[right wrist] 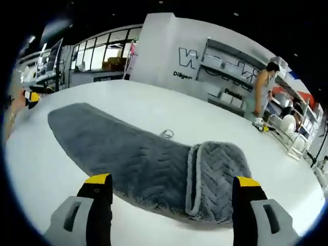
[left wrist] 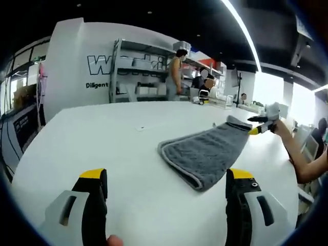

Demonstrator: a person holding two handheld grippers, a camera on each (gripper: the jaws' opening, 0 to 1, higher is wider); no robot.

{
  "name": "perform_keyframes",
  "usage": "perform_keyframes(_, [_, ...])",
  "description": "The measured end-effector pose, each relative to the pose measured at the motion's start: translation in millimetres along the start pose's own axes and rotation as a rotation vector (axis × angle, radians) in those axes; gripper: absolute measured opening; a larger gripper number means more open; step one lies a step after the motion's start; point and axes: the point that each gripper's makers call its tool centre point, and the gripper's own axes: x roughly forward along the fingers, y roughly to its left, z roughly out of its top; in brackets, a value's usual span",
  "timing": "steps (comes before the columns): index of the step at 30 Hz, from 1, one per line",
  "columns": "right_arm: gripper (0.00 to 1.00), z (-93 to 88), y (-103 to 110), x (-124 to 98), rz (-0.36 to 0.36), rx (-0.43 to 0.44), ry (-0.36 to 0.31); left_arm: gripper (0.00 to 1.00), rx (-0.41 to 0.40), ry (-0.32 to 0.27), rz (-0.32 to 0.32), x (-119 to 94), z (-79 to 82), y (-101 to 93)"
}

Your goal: Open the folded towel by lifting each exposed corner and separating the folded layers until the towel lies flat within the target outline without major curled edges

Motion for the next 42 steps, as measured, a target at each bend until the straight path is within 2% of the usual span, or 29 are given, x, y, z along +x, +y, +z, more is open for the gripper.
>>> perform_keyframes(5, [0.99,1.6,-2.0,0.4,-0.013,0.005,-0.002,0.86,-0.033,-0.051,-0.016,11.9,7.6,-9.5])
perform_keyframes(8, [0.99,2.7,4.5,2.4,0.025,0.03,-0.013,0.83,-0.067,-0.063,-0.055,21.4,7.1,-20.9])
perform_keyframes(10, [0.99,4.2,7.0,3.3,0.039,0.036,-0.019,0.83,-0.046,-0.045,-0.087,28.7,3.4,-32.4])
perform_keyframes(13, [0.99,7.2,13.7,5.0,0.058,0.023,-0.024,0.82,-0.011,-0.021,-0.101,37.2,-1.2,-42.7])
perform_keyframes(18, [0.99,2.2,18.6,8.7,0.068,0.005,0.004,0.72,0.023,0.049,-0.119,51.9,-18.9,-55.9])
perform_keyframes(21, [0.99,0.7,21.9,8.8,0.065,-0.007,0.013,0.57,0.078,0.064,-0.093,56.8,-24.1,-55.1])
perform_keyframes(23, [0.99,-0.7,21.9,9.9,0.062,-0.022,0.025,0.48,0.084,0.051,-0.07,58.7,-22.9,-52.8])
perform_keyframes(25, [0.99,-1.8,20.9,10.3,0.053,-0.034,0.033,0.45,0.073,0.042,-0.06,60.9,-22.2,-50.4])
perform_keyframes(28, [0.99,-1.9,21.0,10.4,0.053,-0.038,0.034,0.43,0.037,0.061,-0.051,64.5,-28.5,-48.6])
perform_keyframes(30, [0.99,-1.2,20.7,11.2,0.056,-0.033,0.031,0.44,0.016,0.094,-0.008,65.6,-36.0,-40.5])
perform_keyframes(32, [0.99,-1.6,20.9,11.3,0.055,-0.035,0.032,0.45,0.019,0.102,0.0,67.0,-38.6,-38.2])
perform_keyframes(36, [0.99,-2.3,20.3,10.8,0.049,-0.039,0.036,0.4,0.012,0.097,-0.012,67.9,-38.2,-39.9])
perform_keyframes(37, [0.99,-2.1,20.7,10.4,0.049,-0.038,0.035,0.39,0.009,0.095,-0.019,68.4,-38.1,-41.2])
perform_keyframes(39, [0.98,-1.6,20.4,10.6,0.049,-0.037,0.033,0.41,-0.029,0.127,-0.028,68.4,-45.2,-43.1])
perform_keyframes(42, [0.98,-1.8,20.7,10.7,0.047,-0.038,0.035,0.4,-0.041,0.114,-0.035,68.4,-44.0,-45.2])
